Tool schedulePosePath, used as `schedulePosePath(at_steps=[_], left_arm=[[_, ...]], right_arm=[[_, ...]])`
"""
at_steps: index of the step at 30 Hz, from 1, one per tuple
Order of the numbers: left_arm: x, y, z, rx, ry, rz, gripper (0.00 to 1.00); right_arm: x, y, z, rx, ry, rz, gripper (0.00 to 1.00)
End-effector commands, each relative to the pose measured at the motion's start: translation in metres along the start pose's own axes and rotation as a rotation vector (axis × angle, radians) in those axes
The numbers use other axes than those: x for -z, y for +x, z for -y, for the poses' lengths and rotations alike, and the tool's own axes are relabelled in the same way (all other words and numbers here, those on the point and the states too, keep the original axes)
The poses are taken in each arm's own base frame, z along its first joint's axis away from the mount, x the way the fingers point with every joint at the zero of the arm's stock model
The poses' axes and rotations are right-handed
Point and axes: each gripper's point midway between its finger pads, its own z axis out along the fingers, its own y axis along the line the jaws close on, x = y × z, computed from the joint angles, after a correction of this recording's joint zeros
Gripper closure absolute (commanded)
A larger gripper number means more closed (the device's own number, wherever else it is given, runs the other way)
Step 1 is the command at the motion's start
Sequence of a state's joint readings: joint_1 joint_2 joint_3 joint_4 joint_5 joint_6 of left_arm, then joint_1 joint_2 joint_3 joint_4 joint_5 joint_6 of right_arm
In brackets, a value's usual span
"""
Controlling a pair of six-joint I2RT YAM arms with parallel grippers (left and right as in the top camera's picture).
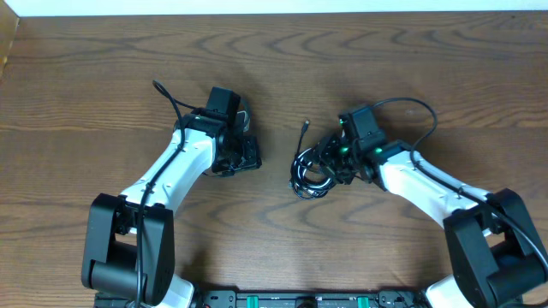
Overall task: Untangle cables
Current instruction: 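Lower the right gripper into the coil and pinch cable strands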
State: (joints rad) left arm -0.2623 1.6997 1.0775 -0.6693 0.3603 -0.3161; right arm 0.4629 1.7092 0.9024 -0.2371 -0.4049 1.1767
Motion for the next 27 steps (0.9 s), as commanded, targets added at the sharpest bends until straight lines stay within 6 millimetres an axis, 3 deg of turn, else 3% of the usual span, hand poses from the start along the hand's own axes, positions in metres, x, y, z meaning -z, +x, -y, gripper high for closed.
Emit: schedulePosePath(at_steps=[1, 10, 18, 22, 27], left_arm=[[0.005, -0.005, 0.000, -0.010, -0.004, 0.022, 0.59], [0.005, -0.005, 0.000, -0.010, -0.004, 0.022, 0.59], [0.005, -0.005, 0.000, -0.010, -0.004, 0.022, 0.59], [0.005, -0.005, 0.000, -0.010, -0.004, 0.022, 0.59], [0.005, -0.005, 0.000, -0.010, -0.004, 0.022, 0.59]], right_arm=[[-0.010, -0.002, 0.002, -0.107, 0.037, 0.052, 0.51], [-0.027, 0.006, 0.007, -0.104, 0.066, 0.055, 0.53], [-0.026, 0.001, 0.015, -0.046, 0.102, 0.084, 0.68], [-0.024, -0.007, 0.022, 0.026, 0.140, 0.132, 0.85], [-0.020, -0.017, 0.038, 0.082, 0.220, 0.190, 0.87]])
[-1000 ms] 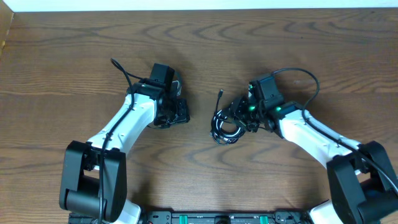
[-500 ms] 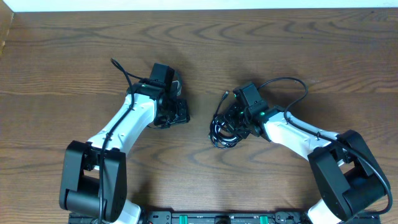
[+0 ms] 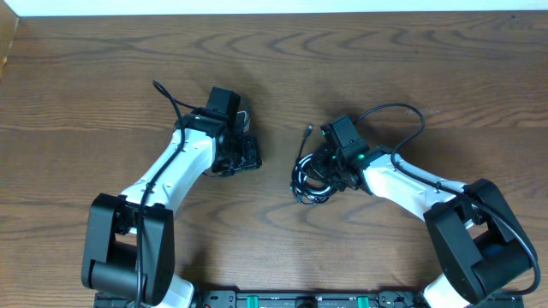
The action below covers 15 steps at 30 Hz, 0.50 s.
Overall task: Untangle cables
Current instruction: 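Lower the right gripper into the coil and pinch cable strands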
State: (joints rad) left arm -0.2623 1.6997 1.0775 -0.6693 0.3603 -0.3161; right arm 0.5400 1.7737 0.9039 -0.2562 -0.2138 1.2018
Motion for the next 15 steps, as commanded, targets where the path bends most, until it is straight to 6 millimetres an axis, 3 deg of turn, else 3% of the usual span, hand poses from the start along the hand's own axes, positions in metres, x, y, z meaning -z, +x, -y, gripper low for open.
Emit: schedulePosePath(at_steps=[1, 6, 11, 15], left_arm=[[0.005, -0.005, 0.000, -0.010, -0.004, 0.022, 0.59], [0.005, -0.005, 0.000, -0.010, -0.004, 0.022, 0.59], [0.005, -0.005, 0.000, -0.011, -0.003, 0.025, 0.59], [0.005, -0.005, 0.000, -0.011, -0.003, 0.025, 0.59]], right_arm=[[-0.001, -0.017, 0.014, 0.073, 0.083, 0.098, 0.85], [0.001, -0.020, 0.008, 0.177, 0.057, 0.080, 0.87], [0.016, -0.019, -0.024, 0.242, -0.107, -0.071, 0.84], [0.028, -0.023, -0.032, 0.214, -0.151, -0.135, 0.83]])
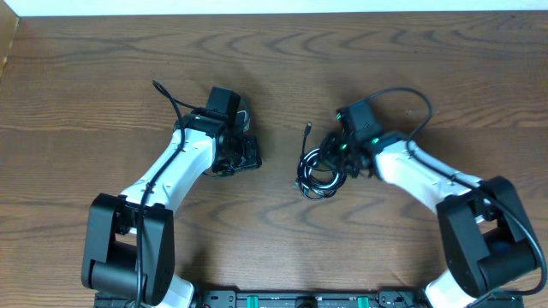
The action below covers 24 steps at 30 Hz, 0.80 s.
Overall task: Untangle cables
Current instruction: 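Lower the right gripper into the coil and pinch cable strands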
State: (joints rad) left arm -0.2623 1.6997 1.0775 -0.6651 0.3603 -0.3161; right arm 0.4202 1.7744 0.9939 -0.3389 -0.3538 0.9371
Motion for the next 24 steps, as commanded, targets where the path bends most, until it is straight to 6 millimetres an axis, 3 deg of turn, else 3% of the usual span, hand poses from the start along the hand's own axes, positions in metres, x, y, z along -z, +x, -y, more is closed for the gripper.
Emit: schedulePosePath(at_steps=[1, 4, 8, 10, 24], left_arm=[[0.005, -0.005, 0.000, -0.010, -0.004, 0.021, 0.59], [0.005, -0.005, 0.000, -0.010, -0.004, 0.021, 0.59], [0.005, -0.004, 0.000, -0.010, -0.004, 0.021, 0.59], [0.005, -0.004, 0.000, -0.010, -0.004, 0.021, 0.59], [0.005, -0.004, 0.000, -0.010, -0.004, 0.021, 0.59]], right_arm=[[0.006, 0.005, -0.017, 0.048, -0.084, -0.083, 0.80], [0.005, 0.019, -0.017, 0.036, -0.076, -0.134, 0.72], [0.001, 0.033, -0.021, 0.019, -0.064, -0.160, 0.46], [-0.001, 0.039, -0.023, -0.009, -0.057, -0.169, 0.41], [-0.007, 0.030, -0.009, -0.349, 0.063, -0.046, 0.56]])
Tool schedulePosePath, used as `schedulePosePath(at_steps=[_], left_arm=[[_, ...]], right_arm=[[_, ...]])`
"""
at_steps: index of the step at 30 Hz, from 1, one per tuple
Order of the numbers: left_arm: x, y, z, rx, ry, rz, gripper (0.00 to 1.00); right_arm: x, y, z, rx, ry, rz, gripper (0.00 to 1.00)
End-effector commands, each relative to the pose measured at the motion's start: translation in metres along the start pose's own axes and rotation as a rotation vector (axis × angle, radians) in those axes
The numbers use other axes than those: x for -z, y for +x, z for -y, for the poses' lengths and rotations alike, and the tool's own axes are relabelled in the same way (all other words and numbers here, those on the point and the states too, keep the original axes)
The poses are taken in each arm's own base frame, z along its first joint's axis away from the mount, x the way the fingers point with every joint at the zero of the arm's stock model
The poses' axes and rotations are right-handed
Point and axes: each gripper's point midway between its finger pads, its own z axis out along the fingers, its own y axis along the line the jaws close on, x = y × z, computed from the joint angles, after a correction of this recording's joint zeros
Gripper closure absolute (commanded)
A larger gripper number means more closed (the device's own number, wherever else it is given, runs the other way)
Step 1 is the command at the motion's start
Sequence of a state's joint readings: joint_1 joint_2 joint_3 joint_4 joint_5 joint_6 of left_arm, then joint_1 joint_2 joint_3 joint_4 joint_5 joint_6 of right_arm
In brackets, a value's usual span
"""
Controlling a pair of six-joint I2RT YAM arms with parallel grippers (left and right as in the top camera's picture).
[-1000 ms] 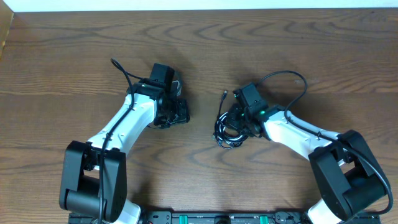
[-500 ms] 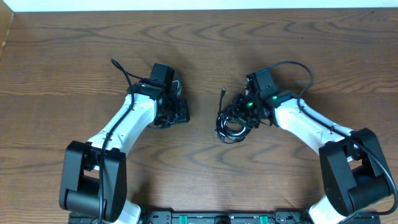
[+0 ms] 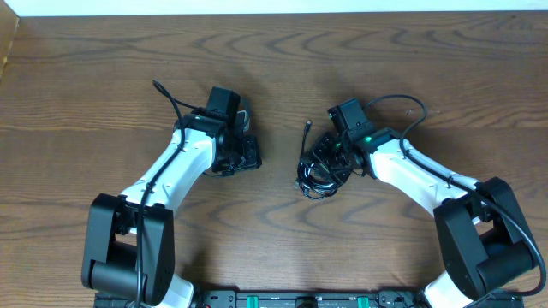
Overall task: Untangle cables
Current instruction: 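Lower the right gripper into the coil and pinch cable strands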
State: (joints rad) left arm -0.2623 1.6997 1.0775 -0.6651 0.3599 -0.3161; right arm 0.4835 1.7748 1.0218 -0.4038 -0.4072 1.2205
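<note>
A tangled bundle of black cables (image 3: 318, 174) lies at the table's middle, with one loose end (image 3: 307, 128) sticking up toward the far side. My right gripper (image 3: 332, 156) is down in the bundle's right side. Its fingers are mostly hidden among the loops and appear shut on them. My left gripper (image 3: 243, 156) sits low on the table left of the bundle, a short gap away from it. Its jaws are dark and seen from above, so their state does not show. Nothing is visible between them.
The wooden table (image 3: 274, 60) stretches around both arms. A black lead (image 3: 402, 103) arcs behind the right wrist, and another (image 3: 164, 92) trails off the left arm. The arm bases stand at the near edge.
My right wrist has shifted slightly left and toward the far side, and the cable loops have bunched a little tighter under it. The left arm has not moved.
My right gripper was at the bundle's right side. It then sat further left and nearer, with the loops pushed that way. Then it was back to the right, and now slightly left again. The bundle stayed tangled throughout, and the left arm stayed still.
</note>
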Motion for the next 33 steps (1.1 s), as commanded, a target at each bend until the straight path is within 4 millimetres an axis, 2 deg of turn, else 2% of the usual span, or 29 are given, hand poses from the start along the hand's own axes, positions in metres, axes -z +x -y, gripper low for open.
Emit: schedulePosePath(at_steps=[1, 6, 9, 15, 19, 23, 26, 29, 33], left_arm=[[0.005, -0.004, 0.000, -0.010, -0.004, 0.021, 0.59], [0.005, -0.005, 0.000, -0.010, -0.004, 0.021, 0.59], [0.005, -0.004, 0.000, -0.010, -0.004, 0.021, 0.59], [0.005, -0.004, 0.000, -0.010, -0.004, 0.021, 0.59], [0.005, -0.004, 0.000, -0.010, -0.004, 0.021, 0.59], [0.005, -0.004, 0.000, -0.010, -0.004, 0.021, 0.59], [0.005, -0.005, 0.000, -0.010, -0.004, 0.021, 0.59], [0.005, -0.005, 0.000, -0.010, -0.003, 0.021, 0.59], [0.005, -0.005, 0.000, -0.010, -0.003, 0.021, 0.59]], right_arm=[[-0.005, -0.003, 0.006, -0.130, 0.047, 0.065, 0.57], [-0.008, 0.003, 0.009, -0.260, 0.072, 0.101, 0.60], [-0.009, 0.000, 0.011, -0.296, 0.085, 0.156, 0.65], [-0.006, -0.012, 0.023, -0.302, 0.130, 0.266, 0.82], [-0.001, -0.021, 0.036, -0.279, 0.187, 0.332, 0.99], [0.002, -0.026, 0.038, -0.097, 0.226, 0.349, 0.99], [0.002, -0.027, 0.038, -0.033, 0.237, 0.340, 0.98], [-0.001, -0.022, 0.034, -0.037, 0.216, 0.307, 0.78], [-0.007, -0.011, 0.015, -0.050, 0.118, 0.195, 0.71]])
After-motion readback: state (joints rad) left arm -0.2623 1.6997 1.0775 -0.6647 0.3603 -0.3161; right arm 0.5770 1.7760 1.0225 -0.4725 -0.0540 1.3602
